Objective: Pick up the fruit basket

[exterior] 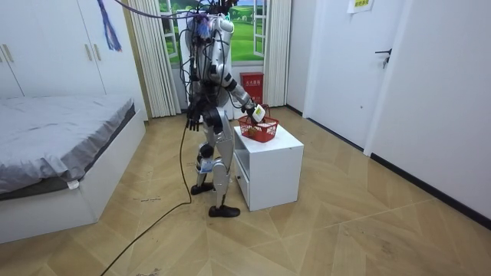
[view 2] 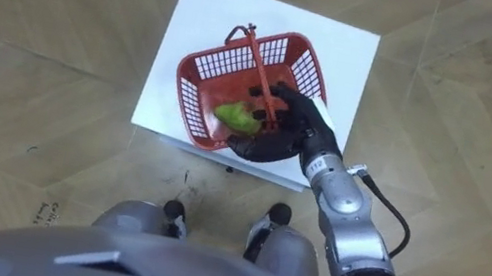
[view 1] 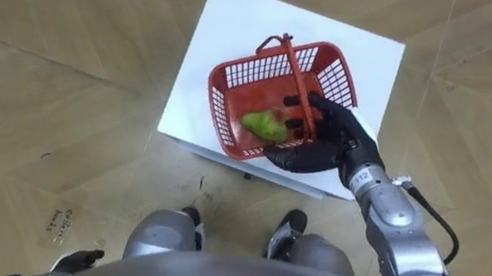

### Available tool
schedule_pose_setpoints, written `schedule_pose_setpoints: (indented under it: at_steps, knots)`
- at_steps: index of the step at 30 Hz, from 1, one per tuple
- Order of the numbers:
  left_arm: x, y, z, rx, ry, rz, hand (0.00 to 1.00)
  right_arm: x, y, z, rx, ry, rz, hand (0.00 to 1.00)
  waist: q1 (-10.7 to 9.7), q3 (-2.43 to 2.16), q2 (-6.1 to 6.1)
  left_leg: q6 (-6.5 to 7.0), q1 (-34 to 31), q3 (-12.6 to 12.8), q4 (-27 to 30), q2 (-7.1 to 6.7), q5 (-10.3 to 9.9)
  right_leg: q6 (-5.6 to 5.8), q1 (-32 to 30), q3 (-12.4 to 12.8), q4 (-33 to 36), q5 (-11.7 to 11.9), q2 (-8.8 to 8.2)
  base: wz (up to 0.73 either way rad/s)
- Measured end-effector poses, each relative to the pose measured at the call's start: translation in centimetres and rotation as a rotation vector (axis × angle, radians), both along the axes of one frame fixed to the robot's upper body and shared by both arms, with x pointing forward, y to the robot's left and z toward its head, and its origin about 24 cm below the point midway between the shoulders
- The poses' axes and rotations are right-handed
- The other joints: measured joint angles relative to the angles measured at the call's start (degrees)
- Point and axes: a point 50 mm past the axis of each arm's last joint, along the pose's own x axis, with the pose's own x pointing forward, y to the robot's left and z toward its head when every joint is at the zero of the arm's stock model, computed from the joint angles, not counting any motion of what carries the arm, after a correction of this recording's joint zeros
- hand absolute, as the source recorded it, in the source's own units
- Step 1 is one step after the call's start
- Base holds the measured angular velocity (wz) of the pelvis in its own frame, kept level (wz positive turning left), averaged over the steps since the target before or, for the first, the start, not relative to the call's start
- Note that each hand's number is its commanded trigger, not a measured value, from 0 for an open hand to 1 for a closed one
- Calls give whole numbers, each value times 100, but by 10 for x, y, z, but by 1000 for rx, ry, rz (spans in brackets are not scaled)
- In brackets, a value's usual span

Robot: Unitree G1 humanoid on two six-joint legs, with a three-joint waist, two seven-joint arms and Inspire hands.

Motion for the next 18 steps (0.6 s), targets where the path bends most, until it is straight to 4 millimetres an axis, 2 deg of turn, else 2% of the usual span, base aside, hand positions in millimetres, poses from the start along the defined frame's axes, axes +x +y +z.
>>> schedule_pose_setpoints:
  at_steps: [6, 10, 13, 18]
  knots:
    - [0, 1, 0, 20, -5, 1, 0, 1, -2, 0, -16, -10, -30, 0, -23, -29, -116, 7, -1, 5, 27, -18, 4, 0, 2, 3, 27, 0, -24, 0]
    - [0, 1, 0, 20, -3, 1, 0, 2, -2, 1, -33, -19, -32, 0, -53, -25, -234, 7, -4, 5, 64, -17, 4, 1, 16, 3, 41, 0, -29, 0]
    - [0, 1, 0, 19, -4, 0, 0, 2, -2, 2, -56, -29, -29, 0, -72, -22, -228, 7, 38, 5, 81, -16, 3, 1, 69, 3, 43, 1, -27, 0]
    - [0, -1, 0, 28, -3, -15, 0, 5, -4, 9, -108, -86, -42, 0, -111, 25, -146, 9, 102, 0, 39, -15, -3, 1, 119, 4, 79, 1, -28, 0]
